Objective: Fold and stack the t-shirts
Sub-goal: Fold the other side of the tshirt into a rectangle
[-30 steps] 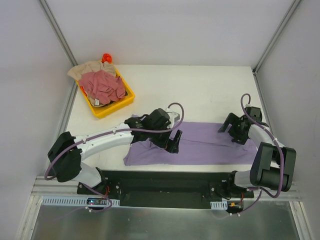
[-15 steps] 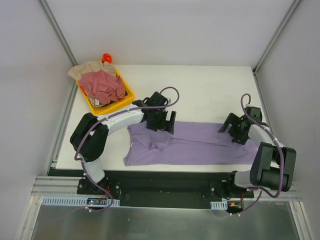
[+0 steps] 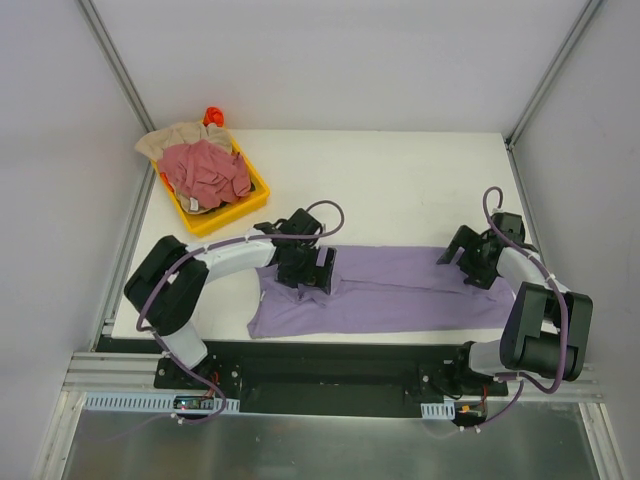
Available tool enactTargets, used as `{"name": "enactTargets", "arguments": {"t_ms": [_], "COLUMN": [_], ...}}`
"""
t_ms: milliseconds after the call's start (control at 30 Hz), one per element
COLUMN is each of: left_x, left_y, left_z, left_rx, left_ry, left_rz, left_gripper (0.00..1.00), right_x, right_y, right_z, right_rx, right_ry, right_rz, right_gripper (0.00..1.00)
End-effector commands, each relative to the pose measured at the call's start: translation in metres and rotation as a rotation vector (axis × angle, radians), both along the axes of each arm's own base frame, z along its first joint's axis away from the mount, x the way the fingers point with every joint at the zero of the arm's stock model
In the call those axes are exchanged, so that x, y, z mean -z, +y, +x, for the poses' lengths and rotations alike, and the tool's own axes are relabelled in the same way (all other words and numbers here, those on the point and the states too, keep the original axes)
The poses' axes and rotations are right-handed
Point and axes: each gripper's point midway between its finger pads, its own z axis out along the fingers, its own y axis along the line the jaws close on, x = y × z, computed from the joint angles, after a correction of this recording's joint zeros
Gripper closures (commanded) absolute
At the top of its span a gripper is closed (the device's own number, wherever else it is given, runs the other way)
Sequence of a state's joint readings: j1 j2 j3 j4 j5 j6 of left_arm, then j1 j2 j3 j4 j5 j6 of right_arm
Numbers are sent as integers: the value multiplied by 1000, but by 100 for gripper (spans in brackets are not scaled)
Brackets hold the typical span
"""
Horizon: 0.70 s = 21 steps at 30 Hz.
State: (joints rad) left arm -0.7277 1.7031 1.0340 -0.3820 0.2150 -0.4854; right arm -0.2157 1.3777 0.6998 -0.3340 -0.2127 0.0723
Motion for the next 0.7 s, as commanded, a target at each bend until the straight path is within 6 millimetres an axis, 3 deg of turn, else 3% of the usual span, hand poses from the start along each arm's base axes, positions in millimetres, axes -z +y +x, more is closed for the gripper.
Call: {"name": "enactTargets", "arguments": {"t_ms": [0, 167, 367, 467, 567, 667], "left_x": [-1, -12, -13, -24, -44, -63], "left_y": [27, 41, 50, 51, 46, 41], "left_z": [-35, -60, -124, -148, -144, -119], "left_rx": [-52, -72, -4, 45, 55, 20], "left_ry": [58, 83, 231, 257, 185, 46], "left_rz": [44, 6, -58, -97, -152, -165], "left_gripper": [1, 1, 1, 1, 1, 1], "right_x": [15, 18, 17, 16, 15, 13], "right_y": [-13, -17, -20, -21, -20, -20], "right_z": [-18, -22, -23, -23, -22, -21], "right_rx": [47, 65, 75, 77, 73, 68], "right_ry": [100, 119, 122, 118, 112, 100], "right_rz": [-43, -46, -58, -59, -61, -63], "right_gripper": [4, 4, 4, 4, 4, 4]}}
